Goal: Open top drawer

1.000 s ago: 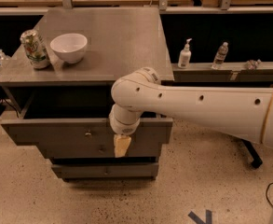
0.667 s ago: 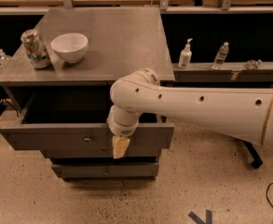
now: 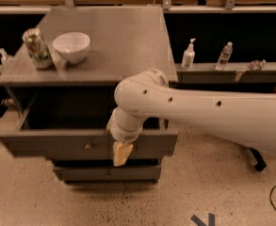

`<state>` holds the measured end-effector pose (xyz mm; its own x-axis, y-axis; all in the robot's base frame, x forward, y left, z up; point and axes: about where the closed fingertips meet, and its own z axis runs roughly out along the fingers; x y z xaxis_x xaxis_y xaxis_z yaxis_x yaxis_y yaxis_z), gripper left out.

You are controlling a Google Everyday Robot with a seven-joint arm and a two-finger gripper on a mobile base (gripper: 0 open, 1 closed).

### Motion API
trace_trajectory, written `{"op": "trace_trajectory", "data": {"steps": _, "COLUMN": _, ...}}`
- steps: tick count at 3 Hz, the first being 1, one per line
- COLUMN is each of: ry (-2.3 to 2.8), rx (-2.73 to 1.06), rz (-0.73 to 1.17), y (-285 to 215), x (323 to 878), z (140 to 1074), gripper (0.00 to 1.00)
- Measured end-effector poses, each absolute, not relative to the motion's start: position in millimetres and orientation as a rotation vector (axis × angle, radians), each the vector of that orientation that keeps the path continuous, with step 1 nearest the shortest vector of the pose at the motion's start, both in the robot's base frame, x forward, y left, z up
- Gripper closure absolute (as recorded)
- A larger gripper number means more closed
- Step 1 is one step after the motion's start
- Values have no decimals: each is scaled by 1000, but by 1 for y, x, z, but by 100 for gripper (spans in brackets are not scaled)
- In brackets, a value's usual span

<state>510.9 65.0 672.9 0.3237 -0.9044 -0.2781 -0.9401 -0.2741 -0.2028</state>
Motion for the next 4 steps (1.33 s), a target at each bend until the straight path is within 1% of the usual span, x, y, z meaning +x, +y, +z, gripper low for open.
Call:
{"op": "trace_trajectory", "data": {"steps": 1, "ry": 1648, "rx": -2267, "rz": 153, "y": 65, "x": 511, "z": 673, "gripper": 27}}
{"op": "trace_trajectory", "data": {"steps": 3, "ry": 1550, "rx": -2221, "rz": 138, "y": 50, "x": 453, "z": 740, "gripper": 27}}
{"op": "trace_trajectory", "data": {"steps": 4, "ry": 1524, "rx": -2207, "rz": 138, "y": 46, "x": 440, "z": 760, "gripper": 30}}
